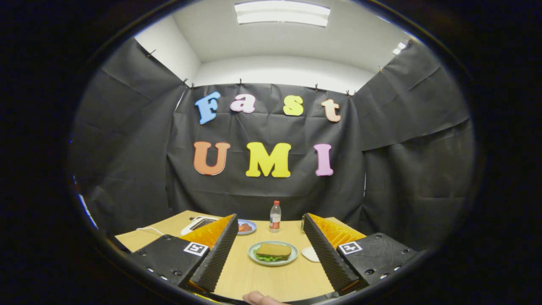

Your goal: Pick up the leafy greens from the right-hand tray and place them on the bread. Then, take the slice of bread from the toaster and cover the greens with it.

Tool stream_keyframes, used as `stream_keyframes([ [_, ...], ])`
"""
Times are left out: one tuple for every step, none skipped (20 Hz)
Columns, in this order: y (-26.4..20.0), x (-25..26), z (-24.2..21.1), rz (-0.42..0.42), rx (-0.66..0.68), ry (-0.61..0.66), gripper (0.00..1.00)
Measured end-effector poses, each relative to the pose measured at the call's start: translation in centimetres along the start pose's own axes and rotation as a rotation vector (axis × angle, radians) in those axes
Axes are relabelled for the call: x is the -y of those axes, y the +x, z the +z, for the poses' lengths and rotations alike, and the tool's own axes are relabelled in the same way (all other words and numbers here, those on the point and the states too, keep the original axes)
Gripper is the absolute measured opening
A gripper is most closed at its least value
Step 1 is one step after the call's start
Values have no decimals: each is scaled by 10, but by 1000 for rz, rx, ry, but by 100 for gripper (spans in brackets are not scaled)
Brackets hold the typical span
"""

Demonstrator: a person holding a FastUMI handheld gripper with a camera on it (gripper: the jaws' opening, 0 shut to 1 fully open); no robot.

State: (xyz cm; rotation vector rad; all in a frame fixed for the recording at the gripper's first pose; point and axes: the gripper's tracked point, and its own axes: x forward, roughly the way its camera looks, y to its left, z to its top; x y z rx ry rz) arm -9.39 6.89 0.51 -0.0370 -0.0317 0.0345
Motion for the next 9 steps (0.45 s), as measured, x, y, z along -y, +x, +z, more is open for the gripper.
stream_keyframes([
  [1, -1, -2, 5, -8, -1, 96],
  [2, -1, -4, 5, -14, -3, 96],
  [2, -1, -5, 5, -17, -7, 96],
  [2, 0, -5, 4, -18, -10, 95],
  [0, 1, -5, 3, -19, -14, 96],
  [-1, 3, -4, 2, -17, -14, 96],
  [-1, 5, -2, 0, -15, -14, 96],
  [-3, 6, -2, -2, -13, -14, 96],
  [-4, 8, -1, -3, -10, -14, 96],
])
